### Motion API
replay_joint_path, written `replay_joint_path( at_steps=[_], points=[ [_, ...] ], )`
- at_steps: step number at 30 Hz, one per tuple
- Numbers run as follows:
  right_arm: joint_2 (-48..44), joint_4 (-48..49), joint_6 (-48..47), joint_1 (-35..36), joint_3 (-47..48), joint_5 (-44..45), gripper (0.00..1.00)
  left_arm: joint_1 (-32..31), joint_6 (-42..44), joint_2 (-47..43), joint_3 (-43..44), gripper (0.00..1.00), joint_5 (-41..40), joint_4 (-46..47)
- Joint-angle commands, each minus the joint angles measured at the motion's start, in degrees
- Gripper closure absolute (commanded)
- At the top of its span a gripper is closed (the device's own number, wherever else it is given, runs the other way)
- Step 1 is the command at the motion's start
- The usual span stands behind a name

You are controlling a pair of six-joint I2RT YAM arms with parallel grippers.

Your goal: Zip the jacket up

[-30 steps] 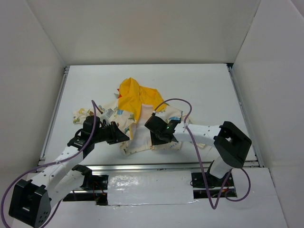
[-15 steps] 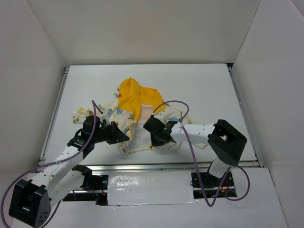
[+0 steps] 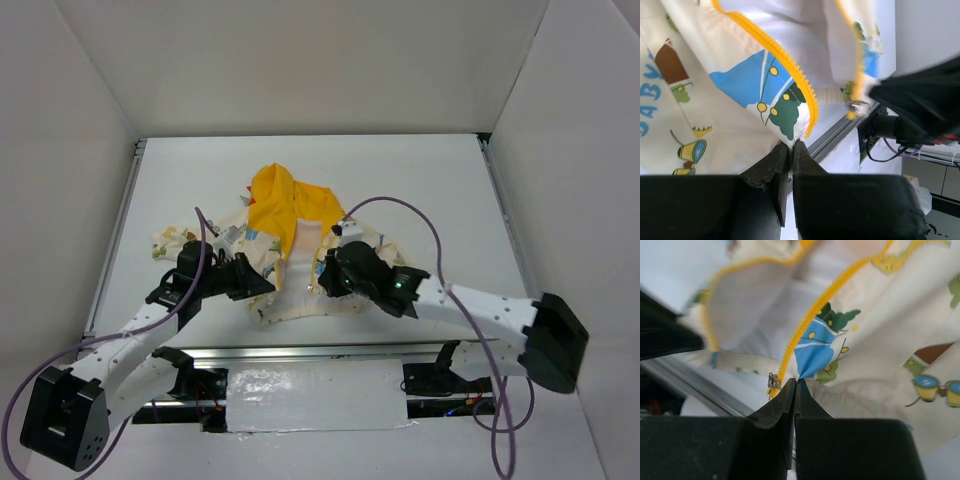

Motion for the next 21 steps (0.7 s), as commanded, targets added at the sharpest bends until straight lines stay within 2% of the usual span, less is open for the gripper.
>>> replay_joint_path(
  at_steps=[1,2,3,4,5,6,7,8,10,11,13,14,16,17,18,19,21],
  points=[
    [-10.73,20.0,-8.79,0.48,-7.87,-2.72,1.0,-0.22,-2.41,1.58,1.78,1.0,2.1,8.89],
    [-13.28,24.48,-12.55,0.48,-10.51,-4.48,1.0,-0.31,-2.77,2.54,1.78,1.0,2.45,10.47],
    [-17.83,33.84,-14.41,0.31,-16.54,-10.15,1.0,-0.4,-3.12,3.16,1.78,1.0,3.15,12.23],
    [-19.62,38.19,-18.87,0.31,-19.64,-13.6,1.0,-0.48,-3.91,4.47,2.04,1.0,3.6,15.29],
    [-20.77,42.06,-21.35,0.4,-22.72,-18.77,1.0,-0.66,-4.18,5.18,2.22,1.0,4.56,16.63],
    [-20.87,40.54,-24.42,0.57,-22.4,-19.43,1.0,-0.92,-4.96,5.88,2.48,1.0,5.26,19.51],
    [-19.3,36.43,-28.11,1.7,-20.22,-15.96,1.0,-1.1,-5.41,7.02,2.66,1.0,5.71,20.59],
    [-17.02,24.82,-28.75,2.24,-13.59,-2.61,1.0,-1.36,-5.76,7.47,2.84,1.0,5.62,21.12],
    [-11.39,19.62,-30.16,4.08,-9.93,10.65,1.0,-1.54,-5.68,8.34,3.54,1.0,4.92,21.12],
    [-11.9,22.82,-30.43,5.13,-11.22,15.06,1.0,-1.8,-5.59,8.44,3.8,1.0,4.75,20.95],
    [-19.35,30.28,-33.22,4.97,-18.22,7.85,1.0,-1.98,-5.06,8.53,4.24,1.0,4.13,20.42],
    [-21.11,38.59,-34.37,5.14,-20.01,4.59,1.0,-2.07,-4.63,8.44,4.42,1.0,3.95,20.07],
    [-17.55,38.78,-34.56,6.36,-18.55,16.7,1.0,-2.33,-4.01,8.0,5.12,1.0,2.55,18.32],
    [-14.22,33.98,-34.82,7.16,-13.66,23.56,1.0,-2.68,-3.4,7.91,5.47,1.0,2.02,17.53],
    [-11.75,31.67,-37.61,9.08,-11.87,24.58,1.0,-2.86,-3.04,7.48,6.08,1.0,1.06,16.82],
    [-13.55,30.95,-38.68,9.97,-11.42,18.42,1.0,-2.94,-2.6,7.3,6.44,1.0,0.7,16.21],
    [-24.05,42.3,-37.3,9.63,-18.93,-1.83,1.0,-3.12,-1.29,6.86,7.14,1.0,-0.35,13.84]
  ],
)
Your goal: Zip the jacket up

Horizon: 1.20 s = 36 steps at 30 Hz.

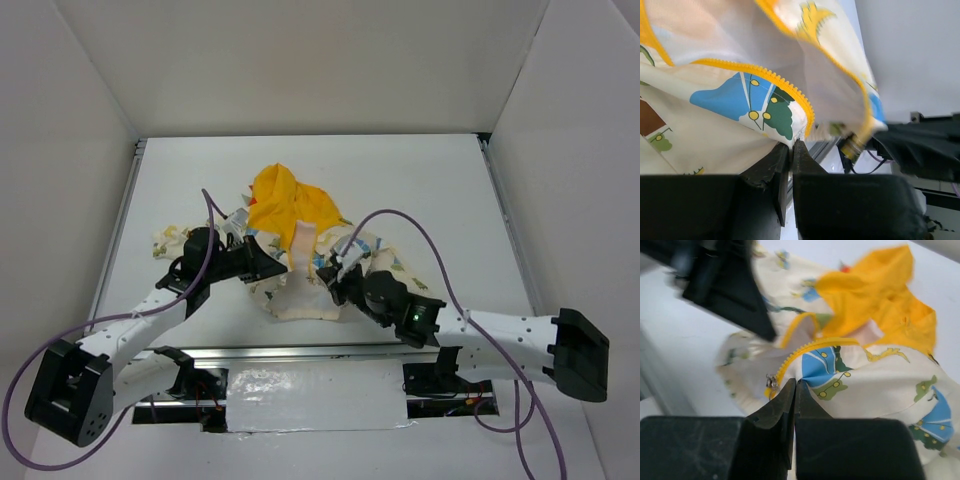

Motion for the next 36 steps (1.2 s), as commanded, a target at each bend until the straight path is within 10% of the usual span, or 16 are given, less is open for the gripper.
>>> replay_joint_path(
  at_steps=[1,3,4,7,9,10,12,15,20,36],
  points=[
    [-10.3,21.95,-3.34,1.23,-8.87,-12.16,1.0,-0.43,3.11,-1.84,3.06,1.0,-2.38,-0.97],
    [-0.21,12.62,-5.27,2.19,-2.64,3.74,1.0,-0.52,3.2,-2.45,3.23,1.0,-3.0,-1.41],
    [6.32,3.6,-5.8,2.55,6.28,27.69,1.0,-0.61,3.03,-2.63,3.32,1.0,-3.53,-1.5],
    [17.65,14.64,-12.66,4.65,9.09,49.03,1.0,-0.87,3.72,-3.07,3.58,1.0,-4.75,-2.11],
    [5.03,-2.65,11.88,1.45,9.71,29.89,1.0,-1.13,4.08,-3.16,4.02,1.0,-6.43,-3.69],
    [0.89,1.88,14.12,-1.03,6.84,3.76,1.0,-1.22,3.99,-3.08,4.02,1.0,-6.7,-3.7],
    [-5.38,10.45,6.45,-2.2,1.88,-13.15,1.0,-1.4,3.99,-2.81,4.55,1.0,-6.26,-3.61],
    [3.55,-6.78,6.15,1.05,12.82,11.26,1.0,-1.75,4.25,-3.42,5.25,1.0,-5.73,-4.66],
    [-5.73,1.47,7.55,-1.05,3.83,-12.89,1.0,-2.01,5.4,-6.23,3.94,1.0,-3.64,-2.91],
    [-3.46,20.29,18.89,-1.58,-6.99,-11.64,1.0,-2.37,2.15,-10.11,-2.04,1.0,3.76,15.11]
  ],
)
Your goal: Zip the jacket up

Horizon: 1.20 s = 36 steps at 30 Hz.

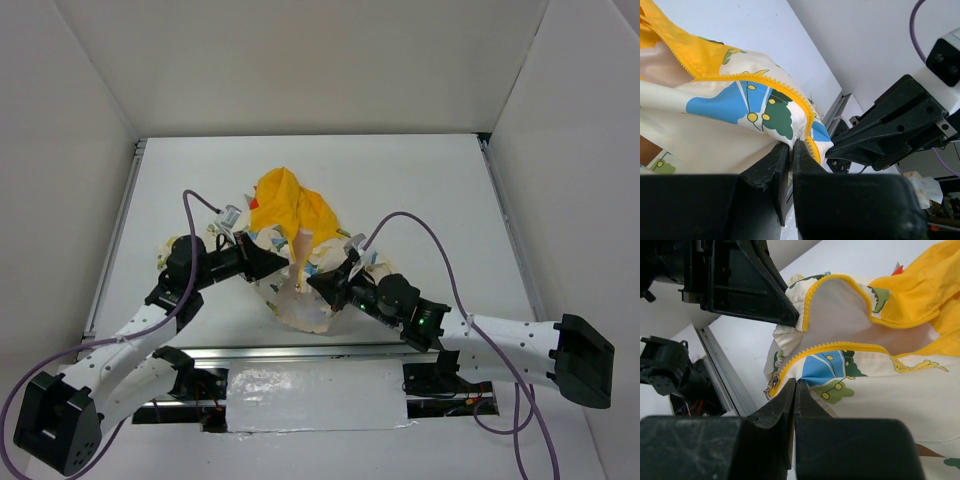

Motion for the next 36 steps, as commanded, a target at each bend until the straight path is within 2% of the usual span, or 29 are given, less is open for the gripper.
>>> replay_joint_path(
  at_steps=[1,11,36],
  points=[
    [0.13,10.13,4.05,-0.14,-1.4,1.9,1.0,-0.44,-0.24,-0.31,-0.47,1.0,2.12,6.5],
    [1.18,13.91,2.65,-0.23,-2.19,6.21,1.0,-0.44,-0.76,-1.19,-2.23,1.0,2.56,6.59],
    [2.85,18.4,2.74,-2.51,-3.77,3.14,1.0,-0.44,-4.02,-2.6,-4.51,1.0,3.09,9.49]
  ],
)
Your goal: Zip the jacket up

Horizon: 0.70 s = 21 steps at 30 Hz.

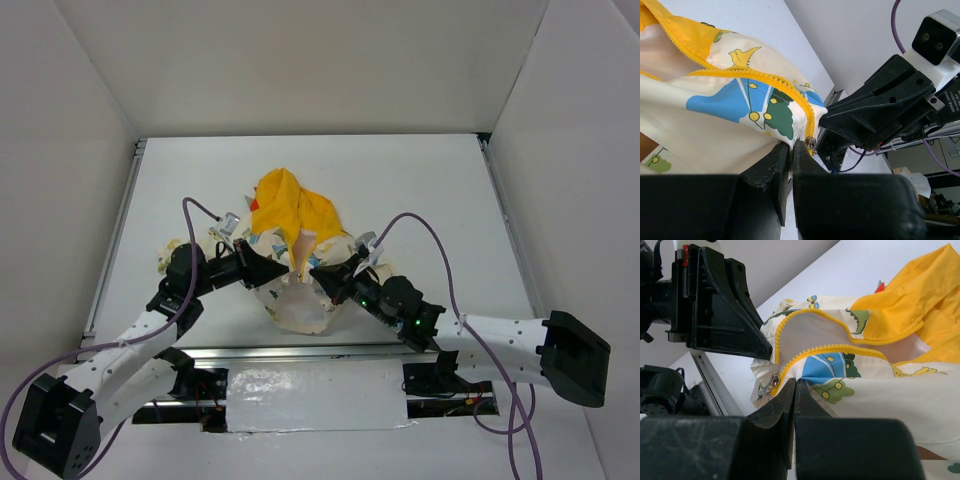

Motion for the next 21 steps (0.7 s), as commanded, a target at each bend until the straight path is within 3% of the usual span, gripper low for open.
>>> replay_joint_path(
  at_steps=[1,21],
  points=[
    [0.21,5.37,-0.5,-0.39,0.67,-0.21,1.0,-0.33,-0.87,-1.22,-0.14,1.0,1.58,4.88],
    [2.32,8.27,-0.94,-0.48,0.49,0.41,1.0,-0.42,-1.48,-1.05,-1.19,1.0,1.67,5.5]
  ],
)
